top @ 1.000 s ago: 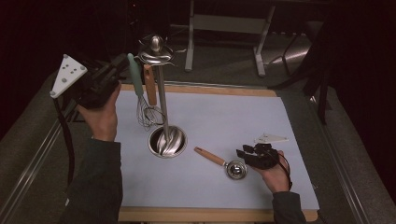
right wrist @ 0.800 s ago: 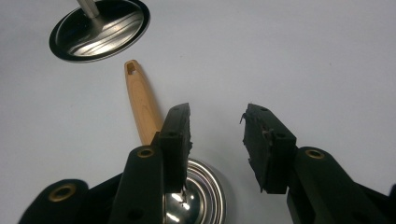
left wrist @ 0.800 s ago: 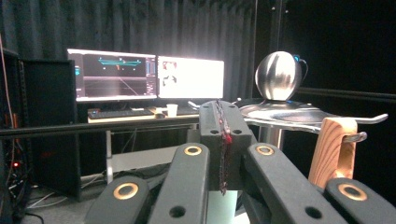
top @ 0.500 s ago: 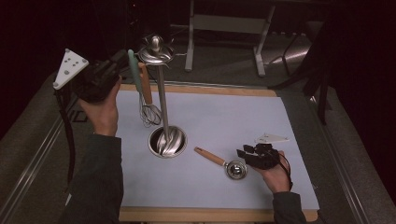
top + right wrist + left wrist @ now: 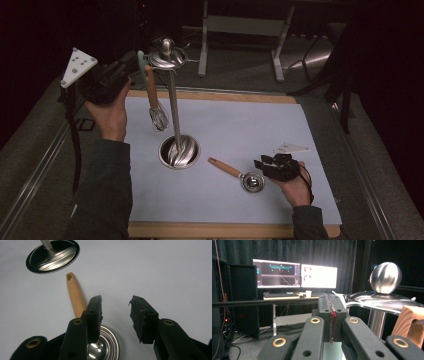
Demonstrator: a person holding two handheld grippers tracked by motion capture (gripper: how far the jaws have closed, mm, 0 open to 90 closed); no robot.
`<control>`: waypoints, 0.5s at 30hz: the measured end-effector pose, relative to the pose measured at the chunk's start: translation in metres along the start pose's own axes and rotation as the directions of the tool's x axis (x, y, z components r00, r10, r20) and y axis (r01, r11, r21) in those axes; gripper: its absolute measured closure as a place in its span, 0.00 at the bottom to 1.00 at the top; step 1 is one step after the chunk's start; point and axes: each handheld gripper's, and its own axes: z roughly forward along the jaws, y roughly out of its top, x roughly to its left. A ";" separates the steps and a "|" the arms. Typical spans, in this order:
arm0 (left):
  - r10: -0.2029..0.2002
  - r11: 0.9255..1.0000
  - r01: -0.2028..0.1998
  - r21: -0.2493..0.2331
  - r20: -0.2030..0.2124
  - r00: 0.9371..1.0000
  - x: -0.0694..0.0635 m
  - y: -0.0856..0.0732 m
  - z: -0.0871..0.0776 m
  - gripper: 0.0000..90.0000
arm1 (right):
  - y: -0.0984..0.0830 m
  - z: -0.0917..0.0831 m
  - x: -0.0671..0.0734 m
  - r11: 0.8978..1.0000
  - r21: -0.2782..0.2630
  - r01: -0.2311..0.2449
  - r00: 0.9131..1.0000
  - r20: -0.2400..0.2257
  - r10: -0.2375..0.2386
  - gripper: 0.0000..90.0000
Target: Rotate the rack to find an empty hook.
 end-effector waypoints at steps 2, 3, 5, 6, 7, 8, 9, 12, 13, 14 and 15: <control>0.003 1.000 -0.003 0.000 -0.001 1.000 0.000 0.000 -0.001 1.00 | 0.000 0.000 0.000 1.000 -0.001 -0.001 1.000 0.001 0.001 0.67; 0.004 1.000 -0.004 -0.001 -0.001 1.000 0.001 0.000 -0.002 1.00 | 0.000 0.000 -0.001 1.000 -0.001 -0.001 1.000 0.002 0.001 0.67; 0.008 1.000 -0.008 -0.001 -0.003 1.000 0.001 0.001 -0.002 1.00 | 0.000 -0.001 -0.001 1.000 -0.001 -0.003 1.000 0.002 0.003 0.67; 0.007 1.000 -0.007 -0.001 -0.003 1.000 0.001 0.001 -0.003 1.00 | 0.000 -0.001 -0.001 1.000 -0.001 -0.003 1.000 0.002 0.003 0.67; 0.007 1.000 -0.007 0.000 -0.005 1.000 0.002 0.001 -0.003 1.00 | 0.000 -0.001 -0.001 1.000 0.000 -0.002 1.000 0.002 0.002 0.67; 0.008 1.000 -0.008 0.002 -0.006 1.000 0.002 0.001 -0.004 1.00 | 0.000 -0.001 -0.001 1.000 0.000 -0.002 1.000 0.002 0.002 0.67; 0.008 1.000 -0.008 0.004 -0.007 1.000 0.003 0.001 -0.004 1.00 | 0.000 -0.001 -0.001 1.000 0.001 0.000 1.000 0.005 0.000 0.67; 0.013 1.000 -0.013 0.024 -0.012 1.000 0.006 0.000 -0.005 1.00 | 0.000 -0.001 -0.001 1.000 0.005 0.002 1.000 0.012 -0.002 0.67; 0.013 0.999 -0.012 0.033 -0.012 1.000 0.008 0.000 -0.005 1.00 | 0.000 -0.001 -0.001 1.000 0.010 0.009 1.000 0.022 -0.009 0.67; 0.013 0.999 -0.012 0.033 -0.012 1.000 0.008 0.000 -0.005 1.00 | 0.000 -0.001 -0.001 1.000 0.010 0.009 1.000 0.022 -0.009 0.67; 0.010 0.999 -0.009 0.047 -0.015 1.000 0.010 -0.002 -0.005 1.00 | 0.000 0.000 0.000 1.000 0.014 0.013 0.999 0.030 -0.014 0.67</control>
